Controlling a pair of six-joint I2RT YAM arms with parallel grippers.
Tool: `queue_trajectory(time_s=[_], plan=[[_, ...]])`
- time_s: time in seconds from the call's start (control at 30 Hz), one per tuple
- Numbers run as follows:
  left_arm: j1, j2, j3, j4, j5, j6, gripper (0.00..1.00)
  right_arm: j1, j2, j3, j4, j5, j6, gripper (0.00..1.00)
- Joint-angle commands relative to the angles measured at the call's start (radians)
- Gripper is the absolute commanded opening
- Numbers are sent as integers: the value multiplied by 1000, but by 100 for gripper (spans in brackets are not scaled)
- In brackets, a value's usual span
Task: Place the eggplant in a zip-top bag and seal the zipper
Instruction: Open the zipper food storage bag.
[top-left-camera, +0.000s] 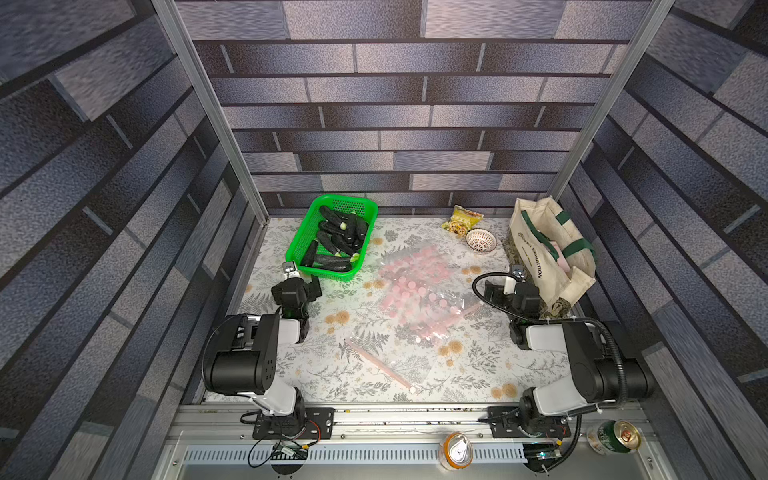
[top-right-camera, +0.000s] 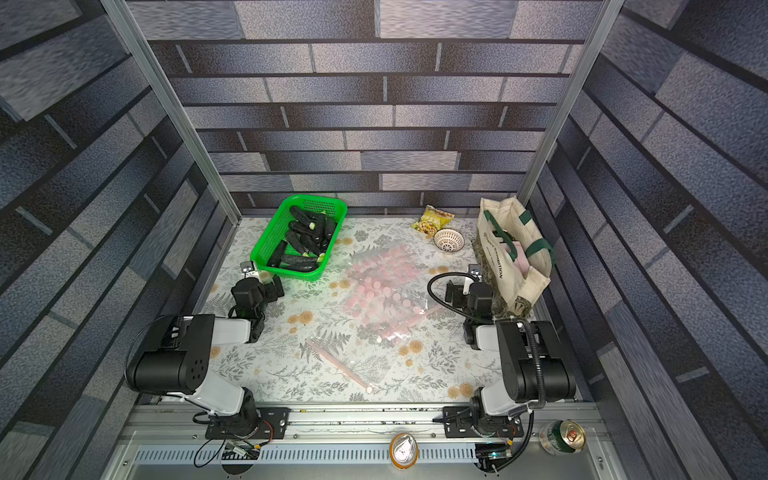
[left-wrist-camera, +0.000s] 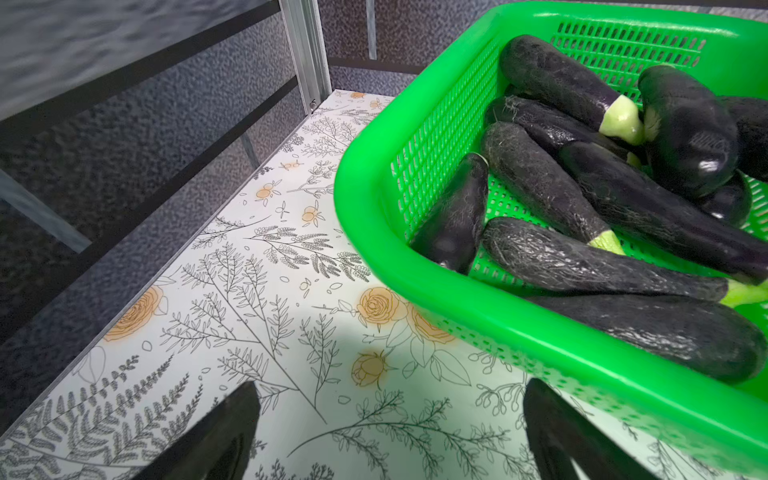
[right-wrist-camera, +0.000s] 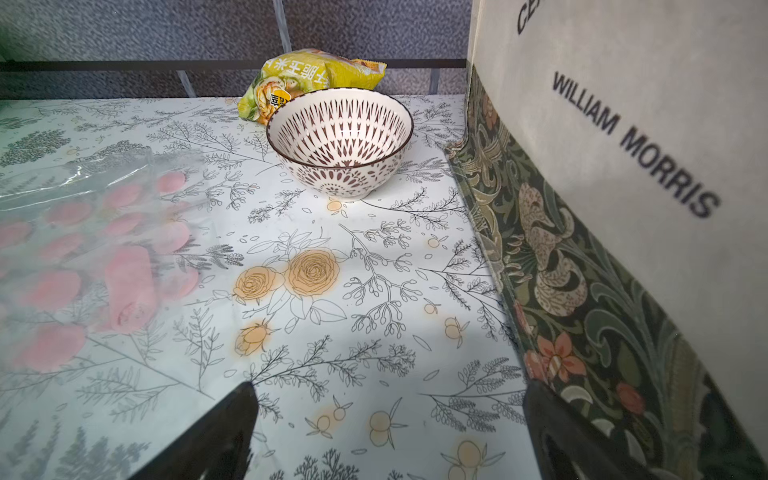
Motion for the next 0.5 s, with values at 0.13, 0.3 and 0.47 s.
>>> queue_trajectory(time_s=[0.13,0.3,0.47], plan=[[4,-24,-6,-5,4,-14,100,7,13,20,34,8,-8,100],[6,-24,-6,-7,4,-14,100,7,14,20,35,8,-6,100],[7,-24,-6,-7,8,-15,100,7,13,20,34,8,-5,100]])
